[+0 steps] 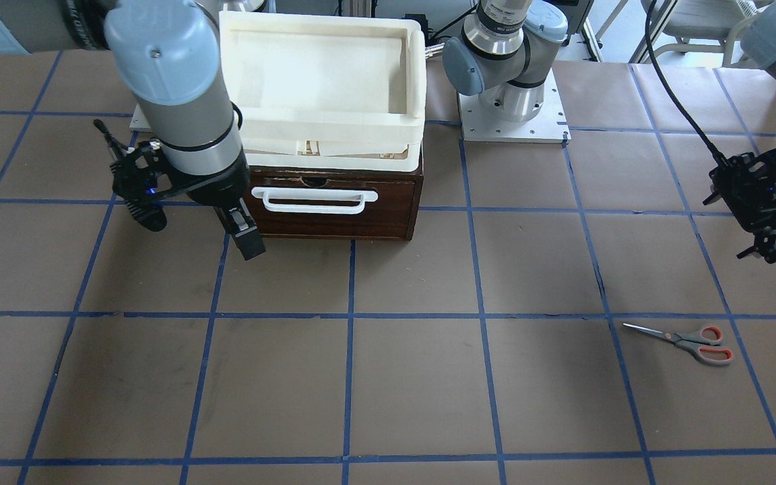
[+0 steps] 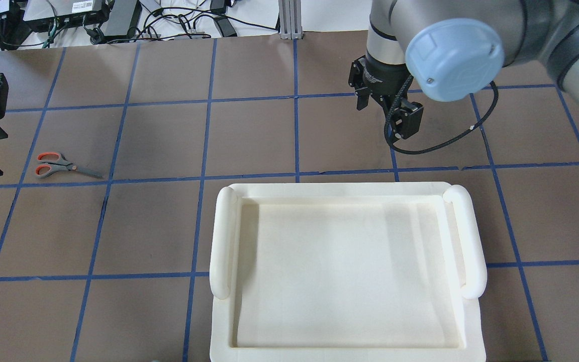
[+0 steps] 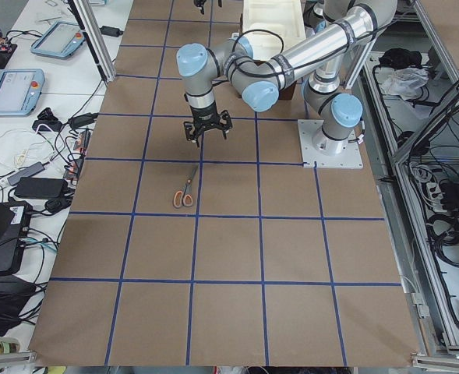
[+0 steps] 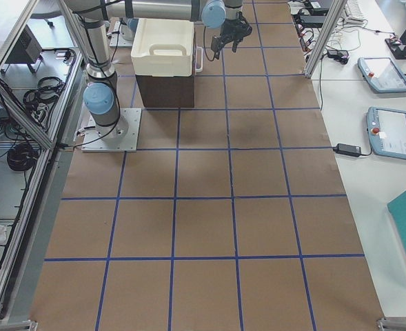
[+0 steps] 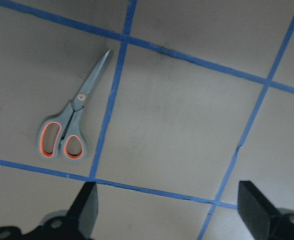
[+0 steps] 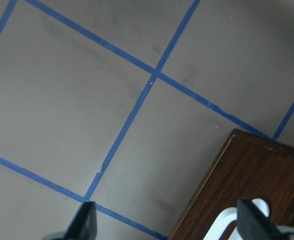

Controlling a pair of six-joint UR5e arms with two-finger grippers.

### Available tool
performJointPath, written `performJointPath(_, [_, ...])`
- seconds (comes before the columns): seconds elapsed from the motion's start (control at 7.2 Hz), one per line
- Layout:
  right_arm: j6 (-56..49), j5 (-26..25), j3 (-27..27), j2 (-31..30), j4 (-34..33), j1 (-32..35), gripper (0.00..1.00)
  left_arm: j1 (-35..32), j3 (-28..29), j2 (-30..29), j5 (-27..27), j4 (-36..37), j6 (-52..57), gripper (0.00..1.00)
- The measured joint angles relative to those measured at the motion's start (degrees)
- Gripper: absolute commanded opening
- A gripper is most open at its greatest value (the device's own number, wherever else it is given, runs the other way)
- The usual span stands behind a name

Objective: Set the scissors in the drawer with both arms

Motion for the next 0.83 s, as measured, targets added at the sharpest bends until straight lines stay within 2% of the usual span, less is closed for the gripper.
performJointPath(0.28, [9.9,-0.1,-0.1,2.3,0.2,2.6,1.00,0.3,-0.6,-4.7,-1.0,8.4,12.7,0.90])
performJointPath(0.56, [16.6,0.6,-0.2,3.9,0.8,3.4,1.00,1.5,-0.5,-8.2,-3.1,11.4,26.1,0.92])
performJointPath(0.83, [24.0,2.3,-0.4,6.0,1.0,4.3,1.00,2.8,-0.3,-10.9,-3.5,13.5,34.8,0.92])
